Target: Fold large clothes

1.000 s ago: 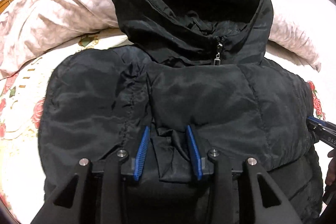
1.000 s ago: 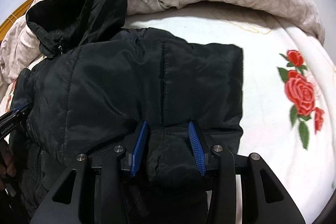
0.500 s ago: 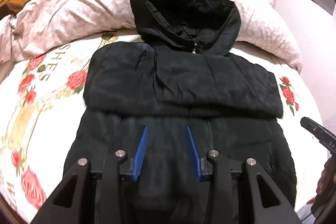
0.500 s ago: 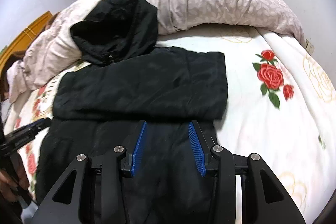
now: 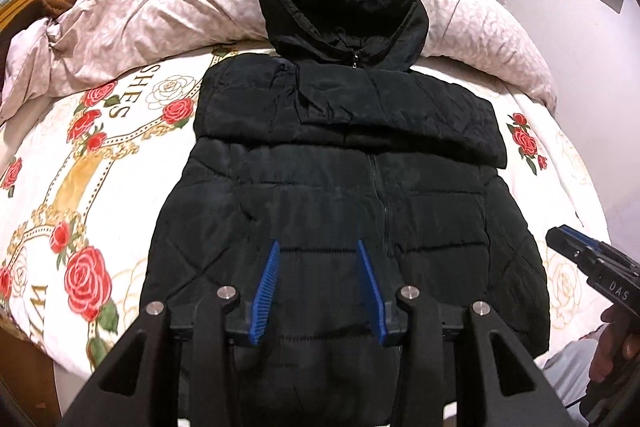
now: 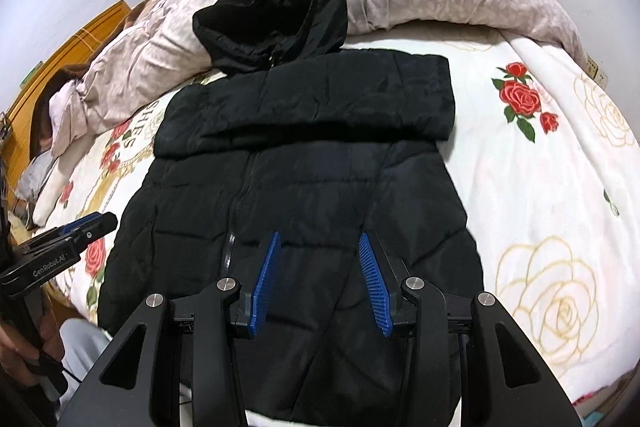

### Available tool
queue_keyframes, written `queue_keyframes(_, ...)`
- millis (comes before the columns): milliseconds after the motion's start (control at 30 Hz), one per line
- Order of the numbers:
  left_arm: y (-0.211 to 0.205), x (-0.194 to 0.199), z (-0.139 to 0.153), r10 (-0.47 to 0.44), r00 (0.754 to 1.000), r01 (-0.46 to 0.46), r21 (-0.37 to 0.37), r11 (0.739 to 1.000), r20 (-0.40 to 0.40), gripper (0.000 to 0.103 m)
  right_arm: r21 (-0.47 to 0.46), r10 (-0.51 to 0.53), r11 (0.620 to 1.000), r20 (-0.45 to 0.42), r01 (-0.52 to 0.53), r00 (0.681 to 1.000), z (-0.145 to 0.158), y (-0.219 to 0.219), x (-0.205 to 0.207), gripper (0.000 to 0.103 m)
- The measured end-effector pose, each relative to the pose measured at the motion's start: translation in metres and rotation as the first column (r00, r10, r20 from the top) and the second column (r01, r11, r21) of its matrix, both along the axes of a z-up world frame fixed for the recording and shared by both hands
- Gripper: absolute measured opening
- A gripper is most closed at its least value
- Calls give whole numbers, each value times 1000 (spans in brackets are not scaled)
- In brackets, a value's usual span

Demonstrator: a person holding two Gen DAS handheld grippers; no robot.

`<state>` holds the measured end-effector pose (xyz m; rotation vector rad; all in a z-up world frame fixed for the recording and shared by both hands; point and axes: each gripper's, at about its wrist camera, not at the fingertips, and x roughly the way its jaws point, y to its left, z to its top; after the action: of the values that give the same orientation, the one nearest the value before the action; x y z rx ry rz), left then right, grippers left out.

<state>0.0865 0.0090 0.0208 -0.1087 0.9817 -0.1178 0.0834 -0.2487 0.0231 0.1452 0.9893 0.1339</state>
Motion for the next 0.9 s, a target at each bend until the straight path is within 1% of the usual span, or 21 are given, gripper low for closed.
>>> queue_keyframes(200,-2,-13,6,-2,1000,2,1,1000,1,42,-8,21,1000,2,-21,1000,6,8,-11,42)
queue_keyframes(400,-5,-10,12,-8,1000,8,3,1000,10,42,-10,28,1000,6,-28,1000,9,11,-9,43)
queue_keyframes(567,-5,-2,13,-9,1000,9,0,1000,11,43,-13,32,999,6,-31,999,11,12,0,43)
queue_keyframes(900,-1,23,-4,-3,1000,3,-8,1000,-26,45,-18,59,998,-21,-60,998,1,19,30,43)
